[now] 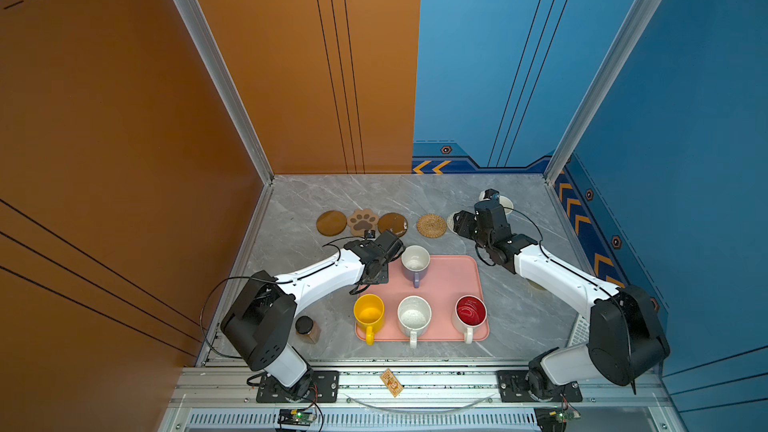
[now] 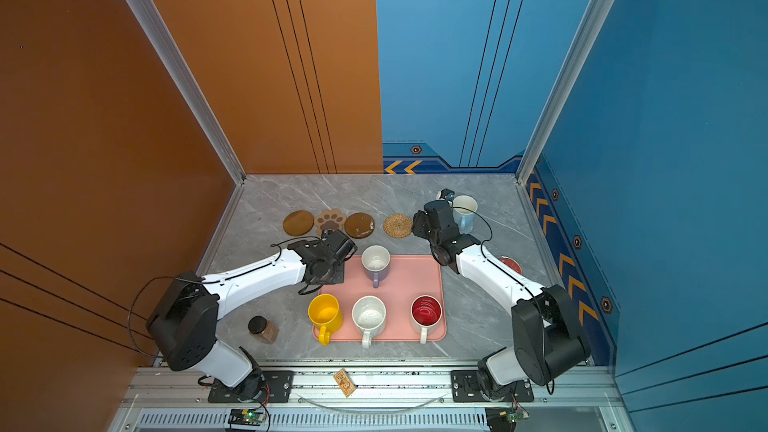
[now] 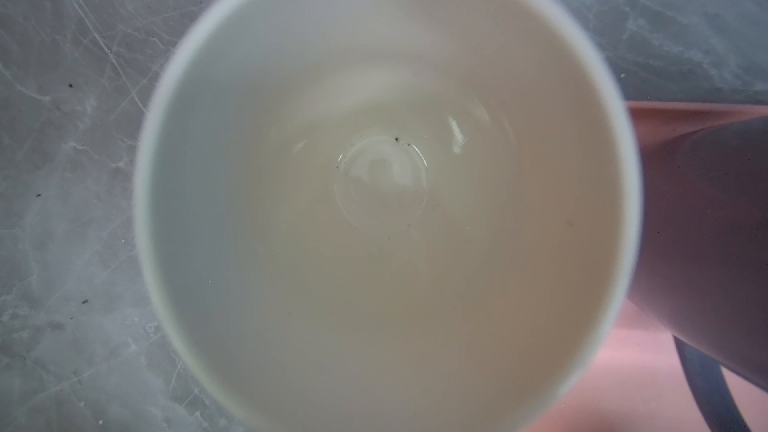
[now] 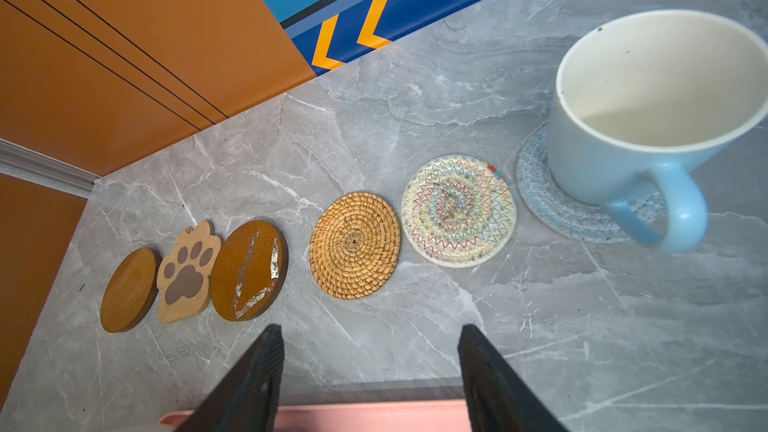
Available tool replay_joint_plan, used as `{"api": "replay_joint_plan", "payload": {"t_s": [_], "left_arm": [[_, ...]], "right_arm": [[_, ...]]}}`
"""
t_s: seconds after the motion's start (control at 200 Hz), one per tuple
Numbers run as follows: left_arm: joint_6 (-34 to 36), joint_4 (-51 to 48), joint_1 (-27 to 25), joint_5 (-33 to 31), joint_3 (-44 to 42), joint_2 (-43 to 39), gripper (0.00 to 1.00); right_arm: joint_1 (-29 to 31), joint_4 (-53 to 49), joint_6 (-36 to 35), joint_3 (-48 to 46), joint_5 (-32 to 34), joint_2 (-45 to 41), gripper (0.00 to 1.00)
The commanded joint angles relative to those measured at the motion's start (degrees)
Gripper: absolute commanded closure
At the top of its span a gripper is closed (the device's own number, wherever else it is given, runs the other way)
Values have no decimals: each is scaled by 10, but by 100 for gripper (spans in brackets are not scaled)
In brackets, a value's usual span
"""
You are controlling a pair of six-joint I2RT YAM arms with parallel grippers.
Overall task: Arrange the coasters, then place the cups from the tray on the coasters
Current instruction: 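Lift the white mug with the left gripper toward the round wooden coaster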
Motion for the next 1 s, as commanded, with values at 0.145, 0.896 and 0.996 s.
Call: {"api": "replay_joint_plan", "payload": {"t_s": [0.145,0.896,0.996], "left_arm": [[2,-7,-3,-3,-2,-18,100],[16,8,2,10,14,-49,100],[24,8,13,12,21,-49,100]], "right_arm": [[-2,2,4,-9,-4,-9,35],[-2,6,3,-5,-8,-4,36],[-2,6,3,-4,-9,-2,36]]}}
